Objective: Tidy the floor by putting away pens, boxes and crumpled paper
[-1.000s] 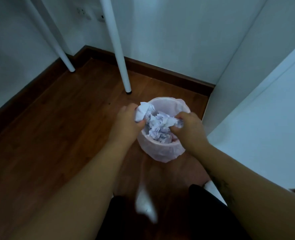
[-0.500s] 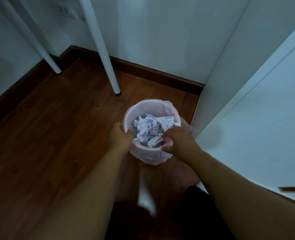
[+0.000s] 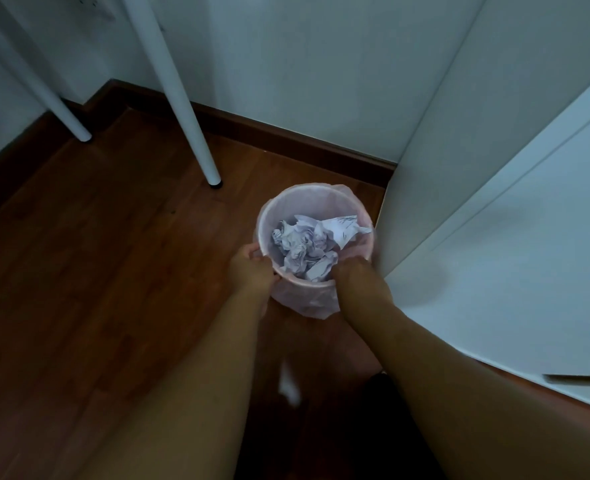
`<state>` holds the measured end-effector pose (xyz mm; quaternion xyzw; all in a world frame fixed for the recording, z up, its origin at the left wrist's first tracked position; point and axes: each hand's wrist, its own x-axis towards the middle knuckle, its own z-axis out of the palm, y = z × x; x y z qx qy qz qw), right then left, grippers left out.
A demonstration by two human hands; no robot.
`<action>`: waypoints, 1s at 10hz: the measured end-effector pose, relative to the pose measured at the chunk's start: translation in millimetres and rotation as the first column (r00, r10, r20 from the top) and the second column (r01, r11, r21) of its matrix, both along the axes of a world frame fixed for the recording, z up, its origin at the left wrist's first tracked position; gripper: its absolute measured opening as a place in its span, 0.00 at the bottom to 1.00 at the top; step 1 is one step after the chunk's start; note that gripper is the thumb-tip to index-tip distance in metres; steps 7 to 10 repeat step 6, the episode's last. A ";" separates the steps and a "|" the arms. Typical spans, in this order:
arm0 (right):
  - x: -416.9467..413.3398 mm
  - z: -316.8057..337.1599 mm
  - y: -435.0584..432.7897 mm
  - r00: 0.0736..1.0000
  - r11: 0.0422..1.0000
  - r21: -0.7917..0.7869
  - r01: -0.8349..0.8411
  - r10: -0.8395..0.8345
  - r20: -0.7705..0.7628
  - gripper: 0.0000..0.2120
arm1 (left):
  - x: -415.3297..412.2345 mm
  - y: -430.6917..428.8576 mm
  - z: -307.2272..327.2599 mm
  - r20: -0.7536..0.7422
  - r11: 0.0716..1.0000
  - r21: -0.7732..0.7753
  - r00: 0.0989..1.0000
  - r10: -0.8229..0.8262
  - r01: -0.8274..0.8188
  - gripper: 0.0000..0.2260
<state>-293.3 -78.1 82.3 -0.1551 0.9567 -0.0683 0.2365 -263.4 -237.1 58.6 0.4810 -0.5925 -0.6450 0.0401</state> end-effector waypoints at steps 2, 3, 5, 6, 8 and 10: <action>-2.9 -1.8 6.7 0.995 0.997 0.063 -0.048 0.053 -0.080 0.18 | -12.3 25.9 1.1 -0.053 0.997 0.077 0.998 -0.016 0.020 0.11; -2.8 3.4 6.9 0.995 0.998 0.020 -0.063 0.064 -0.081 0.18 | -9.5 25.9 4.3 -0.042 0.994 0.040 0.994 -0.101 0.103 0.12; -5.6 41.0 17.6 0.998 0.985 -0.171 -0.020 0.011 -0.056 0.16 | 13.2 -0.8 49.9 0.102 0.764 -0.424 0.864 -0.493 0.487 0.11; 2.6 70.7 32.6 0.978 0.954 -0.286 -0.083 0.023 -0.208 0.14 | 18.9 -3.4 91.7 0.131 0.681 -0.558 0.860 -0.492 0.475 0.21; 2.6 70.7 32.6 0.978 0.954 -0.286 -0.083 0.023 -0.208 0.14 | 18.9 -3.4 91.7 0.131 0.681 -0.558 0.860 -0.492 0.475 0.21; 2.6 70.7 32.6 0.978 0.954 -0.286 -0.083 0.023 -0.208 0.14 | 18.9 -3.4 91.7 0.131 0.681 -0.558 0.860 -0.492 0.475 0.21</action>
